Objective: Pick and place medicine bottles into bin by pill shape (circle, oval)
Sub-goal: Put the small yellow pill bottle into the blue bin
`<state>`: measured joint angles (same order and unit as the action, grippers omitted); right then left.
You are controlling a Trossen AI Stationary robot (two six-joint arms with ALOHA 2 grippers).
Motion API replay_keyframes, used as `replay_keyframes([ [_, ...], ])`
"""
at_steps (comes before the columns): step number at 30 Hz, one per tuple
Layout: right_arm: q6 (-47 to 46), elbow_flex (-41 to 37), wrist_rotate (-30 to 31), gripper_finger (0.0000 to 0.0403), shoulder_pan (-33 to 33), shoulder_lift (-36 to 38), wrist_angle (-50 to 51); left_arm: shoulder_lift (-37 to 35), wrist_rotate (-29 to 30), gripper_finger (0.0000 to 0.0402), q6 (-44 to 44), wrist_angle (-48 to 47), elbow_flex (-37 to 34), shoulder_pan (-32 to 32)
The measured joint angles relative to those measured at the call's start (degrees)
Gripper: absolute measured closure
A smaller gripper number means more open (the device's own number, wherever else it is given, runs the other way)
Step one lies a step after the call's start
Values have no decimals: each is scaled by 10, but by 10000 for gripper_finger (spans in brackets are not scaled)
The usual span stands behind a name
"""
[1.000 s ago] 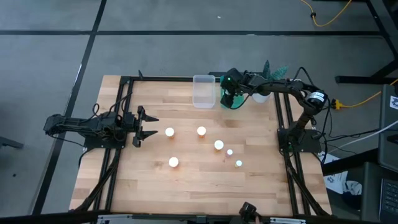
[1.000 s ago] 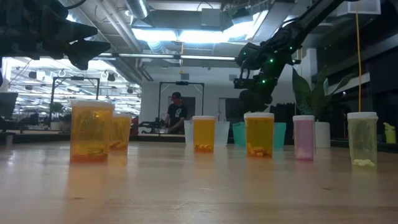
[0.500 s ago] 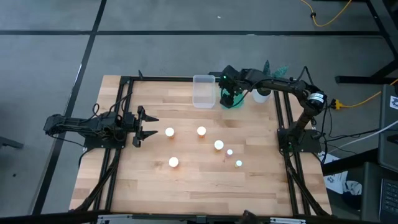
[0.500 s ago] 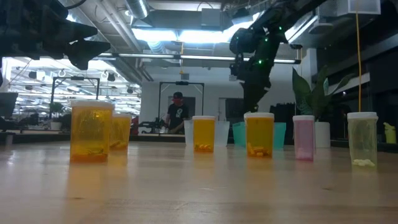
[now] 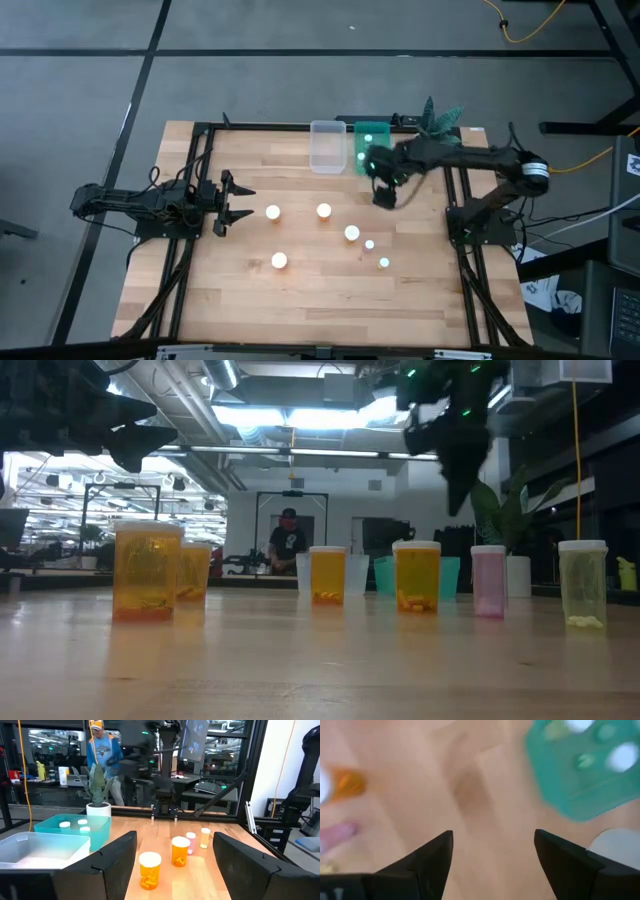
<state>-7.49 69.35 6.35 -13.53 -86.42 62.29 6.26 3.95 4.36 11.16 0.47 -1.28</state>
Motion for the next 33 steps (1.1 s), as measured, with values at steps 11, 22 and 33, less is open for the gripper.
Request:
replay_keyframes([
  [11,-135,-220,-69,123,181,132,-25,0,0,147,0,0,0,0],
  [22,-135,-304,-122,156,359,139,-284,0,0,147,0,0,0,0],
  [33,-52,-305,-53,160,394,116,-369,0,0,147,0,0,0,0],
])
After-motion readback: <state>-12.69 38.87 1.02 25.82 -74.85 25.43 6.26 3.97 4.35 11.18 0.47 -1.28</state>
